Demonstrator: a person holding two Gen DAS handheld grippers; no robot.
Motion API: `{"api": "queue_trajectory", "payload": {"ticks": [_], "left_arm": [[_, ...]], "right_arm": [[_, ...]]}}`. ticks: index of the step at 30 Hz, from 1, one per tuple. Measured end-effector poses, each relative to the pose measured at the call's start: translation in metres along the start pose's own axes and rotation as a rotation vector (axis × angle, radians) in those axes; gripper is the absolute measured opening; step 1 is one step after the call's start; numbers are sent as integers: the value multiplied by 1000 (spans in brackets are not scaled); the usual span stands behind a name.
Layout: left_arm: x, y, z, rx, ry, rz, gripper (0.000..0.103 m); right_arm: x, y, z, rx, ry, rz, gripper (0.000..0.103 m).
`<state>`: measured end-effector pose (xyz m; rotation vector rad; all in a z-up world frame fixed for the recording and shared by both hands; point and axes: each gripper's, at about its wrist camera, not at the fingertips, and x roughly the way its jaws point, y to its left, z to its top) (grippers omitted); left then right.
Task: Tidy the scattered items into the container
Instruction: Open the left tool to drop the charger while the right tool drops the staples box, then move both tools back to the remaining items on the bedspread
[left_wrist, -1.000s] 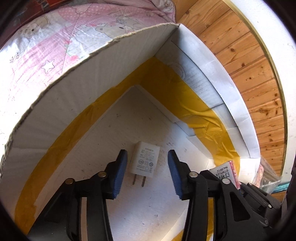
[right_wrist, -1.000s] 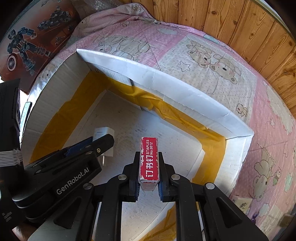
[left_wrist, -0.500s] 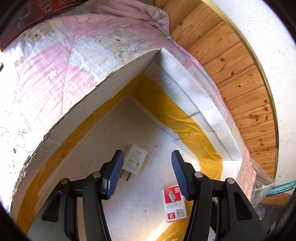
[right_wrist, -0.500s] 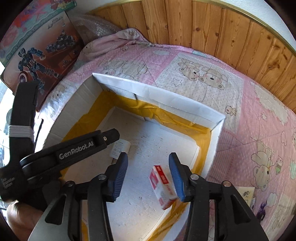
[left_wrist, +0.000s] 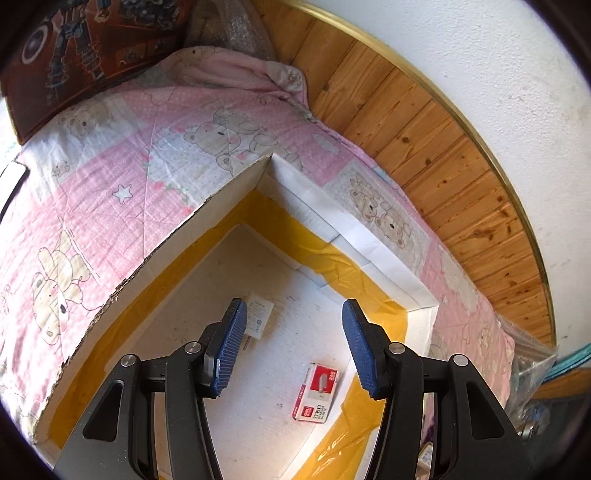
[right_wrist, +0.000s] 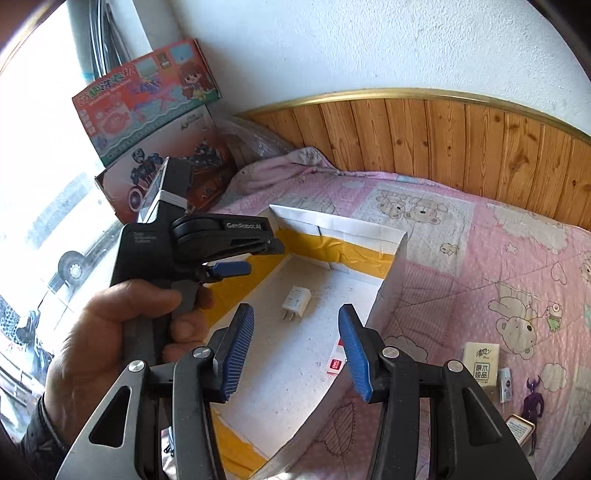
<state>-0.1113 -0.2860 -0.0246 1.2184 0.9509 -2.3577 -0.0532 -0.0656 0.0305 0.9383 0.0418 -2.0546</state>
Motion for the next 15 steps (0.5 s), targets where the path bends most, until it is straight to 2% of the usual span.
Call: {"api": "queue_trajectory", "payload": {"ticks": [8,12,15], "left_arm": [[-48,-33,-29,185,-109,-32,56],[-69,-56,-58,282,-118,-94,56],[-76,-83,-88,396,-116,-137,56]], "right_arm": [[-49,-11,-44,17,-84,53,49],[-75,-32,-64,76,-116,45,49],[-94,-57,-76,135,-139,5,49]]}}
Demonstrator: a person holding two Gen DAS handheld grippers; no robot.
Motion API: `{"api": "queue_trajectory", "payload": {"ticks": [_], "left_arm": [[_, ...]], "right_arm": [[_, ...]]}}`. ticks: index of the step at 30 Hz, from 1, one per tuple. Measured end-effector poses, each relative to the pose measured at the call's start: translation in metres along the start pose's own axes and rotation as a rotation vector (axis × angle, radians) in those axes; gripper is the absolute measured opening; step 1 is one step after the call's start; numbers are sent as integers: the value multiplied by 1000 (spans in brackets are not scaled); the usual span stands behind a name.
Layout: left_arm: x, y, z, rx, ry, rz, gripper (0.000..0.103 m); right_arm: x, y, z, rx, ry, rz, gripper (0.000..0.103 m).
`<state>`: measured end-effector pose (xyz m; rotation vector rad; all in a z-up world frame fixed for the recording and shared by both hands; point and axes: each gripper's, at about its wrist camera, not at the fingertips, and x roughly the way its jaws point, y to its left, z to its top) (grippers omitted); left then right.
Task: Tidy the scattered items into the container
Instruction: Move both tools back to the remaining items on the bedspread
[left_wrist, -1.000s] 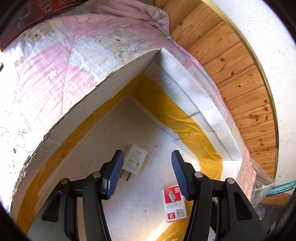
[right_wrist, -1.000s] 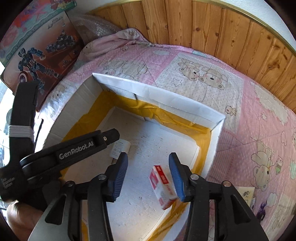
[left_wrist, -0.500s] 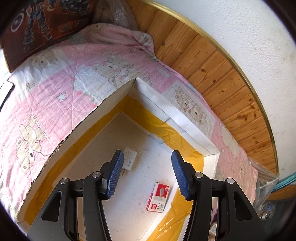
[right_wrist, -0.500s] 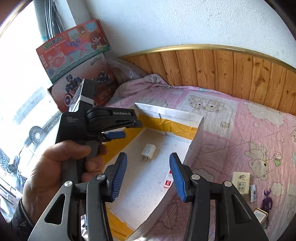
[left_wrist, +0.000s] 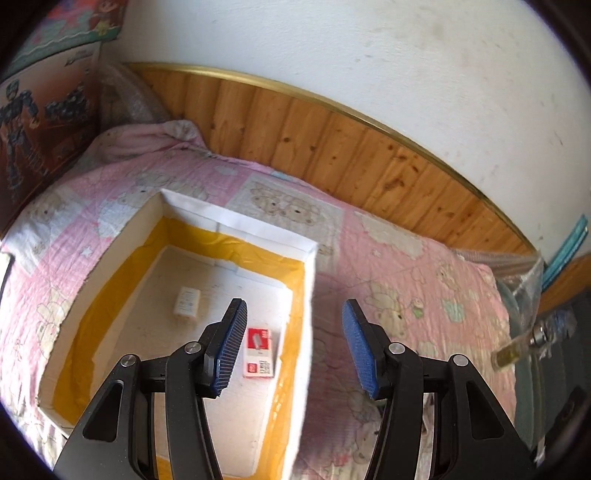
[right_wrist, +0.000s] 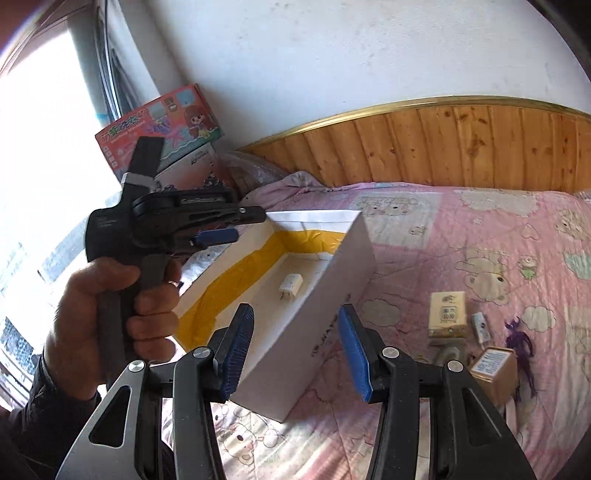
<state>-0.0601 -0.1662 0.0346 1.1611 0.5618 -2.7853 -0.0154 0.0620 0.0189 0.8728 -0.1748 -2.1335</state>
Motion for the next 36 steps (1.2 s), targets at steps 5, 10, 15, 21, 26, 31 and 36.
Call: {"api": "queue_trajectory", "payload": {"ticks": [5,10,15,21,26,31,36], "left_arm": [[9,-67,-37,183,70,-94,57],[44,-119,-79,272,244,-191,57],[90,-132,-116,248,389,-146,57],[117,-124,-134,174,443,-87,57],[116,-108,-137,72,419,-35,56],[135,-109,-150,62,455,-58,56],[153,-129,-166,120,479,-71,57]], "right_arm": [[-37,-55,-2,132,-61,-114,49],[-45,-109,-16,241,29,-273,49],[-34,-145,-43,265,185,-348,50],[-13,-163,-56,239,267,-297,49],[14,-152,-43,31,274,-326,67],[43,-161,-36,-60,323,-296,55],[32,-177,-15,55,320,-286,7]]}}
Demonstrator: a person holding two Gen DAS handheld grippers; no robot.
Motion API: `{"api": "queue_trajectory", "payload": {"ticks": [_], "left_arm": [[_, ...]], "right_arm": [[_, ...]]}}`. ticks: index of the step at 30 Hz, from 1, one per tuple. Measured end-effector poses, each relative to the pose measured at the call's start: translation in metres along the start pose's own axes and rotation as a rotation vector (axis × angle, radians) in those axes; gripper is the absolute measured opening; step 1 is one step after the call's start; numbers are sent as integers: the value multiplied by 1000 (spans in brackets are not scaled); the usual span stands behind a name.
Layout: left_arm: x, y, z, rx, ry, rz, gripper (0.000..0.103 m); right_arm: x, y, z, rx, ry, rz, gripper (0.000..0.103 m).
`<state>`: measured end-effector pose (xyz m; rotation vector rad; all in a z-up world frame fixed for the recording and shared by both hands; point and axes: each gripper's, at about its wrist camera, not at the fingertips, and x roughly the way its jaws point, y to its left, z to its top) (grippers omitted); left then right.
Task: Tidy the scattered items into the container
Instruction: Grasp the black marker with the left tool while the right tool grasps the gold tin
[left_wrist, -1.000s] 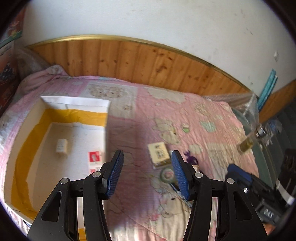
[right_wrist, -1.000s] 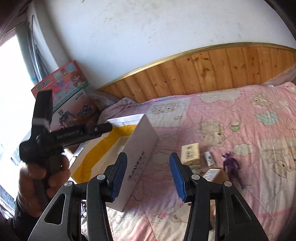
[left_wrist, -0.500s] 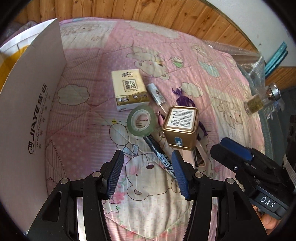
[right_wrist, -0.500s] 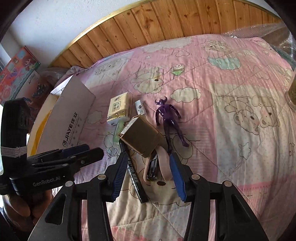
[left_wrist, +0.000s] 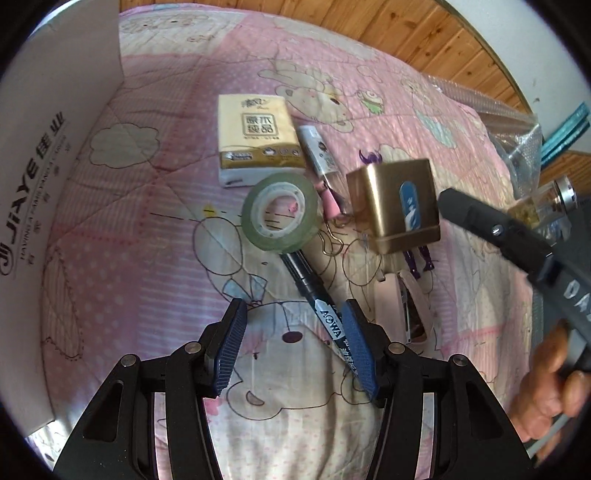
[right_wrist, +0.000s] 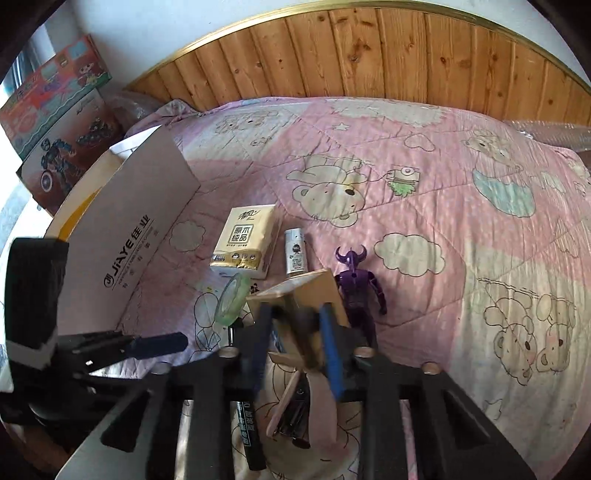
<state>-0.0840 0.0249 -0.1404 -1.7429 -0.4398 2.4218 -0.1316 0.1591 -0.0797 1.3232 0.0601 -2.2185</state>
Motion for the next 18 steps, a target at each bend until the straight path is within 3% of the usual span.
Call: {"api": "queue_trajectory", "payload": {"ticks": [3,5,6,7,9,10,15,18], "left_arm": [[3,-15,1,87,-47,81,57],[2,-15,-2,109,-69,126,52],[1,-14,-5,122,-72,150,48],[-2,-10,-7,124,-72,175,44],[-8,1,-10,82,-71,186,43],[-10,7,-11,50,-76,176,43],[-10,7,-21,9,-145,159,51],[-5,-6,-28,78,-193,223,50]], "right_arm": [[-7,-11,0,50,14,51,7],[-1,-12,-3,41,34,78,9],[3,-13,-4,46,38,78,17],[6,-16,-5,58,33,70,35],[8,-24,-2,93,11,38,61],[8,-28,0,120,-7,30,68],[28,-29,11,179,7,103,74],[43,-15,5,157,66,119,74]]}}
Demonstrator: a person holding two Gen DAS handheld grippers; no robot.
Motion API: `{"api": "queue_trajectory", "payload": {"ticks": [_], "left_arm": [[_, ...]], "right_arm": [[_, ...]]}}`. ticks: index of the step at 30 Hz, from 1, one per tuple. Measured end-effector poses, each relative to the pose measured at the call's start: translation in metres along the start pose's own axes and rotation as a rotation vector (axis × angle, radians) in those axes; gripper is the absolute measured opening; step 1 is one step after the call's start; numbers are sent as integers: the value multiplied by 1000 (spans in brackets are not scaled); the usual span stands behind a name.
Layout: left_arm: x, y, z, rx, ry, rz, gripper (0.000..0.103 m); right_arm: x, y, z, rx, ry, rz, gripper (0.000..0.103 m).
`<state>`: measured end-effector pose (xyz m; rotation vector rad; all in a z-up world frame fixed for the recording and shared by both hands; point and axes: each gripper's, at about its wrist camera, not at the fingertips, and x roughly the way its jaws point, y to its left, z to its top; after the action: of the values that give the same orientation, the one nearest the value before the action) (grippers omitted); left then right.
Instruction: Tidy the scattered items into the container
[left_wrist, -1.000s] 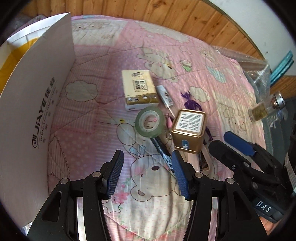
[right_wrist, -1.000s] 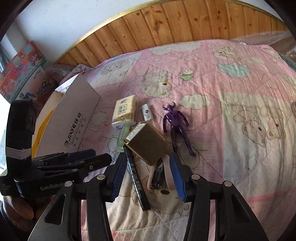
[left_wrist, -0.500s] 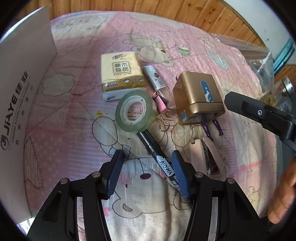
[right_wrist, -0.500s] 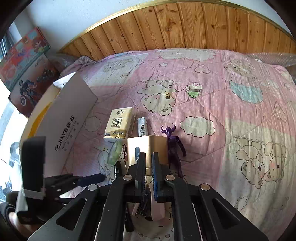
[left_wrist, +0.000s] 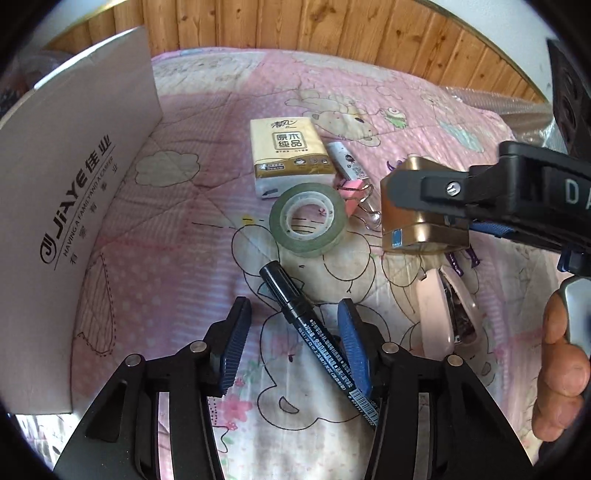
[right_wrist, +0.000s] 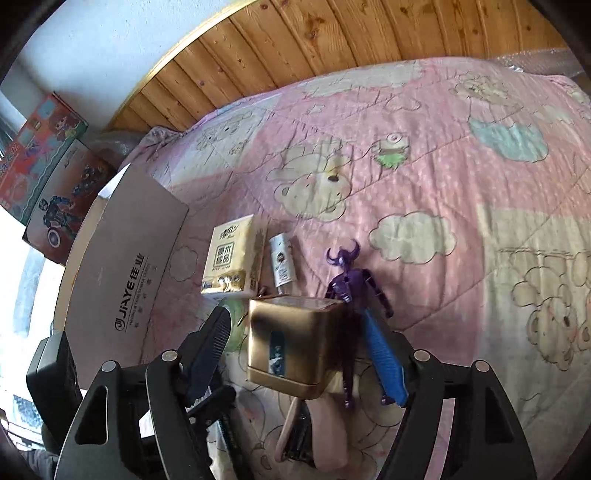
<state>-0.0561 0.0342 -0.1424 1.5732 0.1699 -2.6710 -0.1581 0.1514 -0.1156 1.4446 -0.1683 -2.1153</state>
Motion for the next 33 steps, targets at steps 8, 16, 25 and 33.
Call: {"api": "queue_trajectory", "payload": {"ticks": [8,16,25,33], "left_arm": [[-4,15,5,-11,16,-110,16],[-24,36,9,-84,25,-178,16],[-49,44,29,-112,-26,-236,15],[-82,52,47,-123,-104,-262,16]], "right_arm": [[-7,6,-7,-31,-11,-91,53],[-33,16,-2,-25,-60,-67,53],[-45,20,-6,-10,-74,-57,53],[-67,39,-9,-21,-117,-37,53]]}}
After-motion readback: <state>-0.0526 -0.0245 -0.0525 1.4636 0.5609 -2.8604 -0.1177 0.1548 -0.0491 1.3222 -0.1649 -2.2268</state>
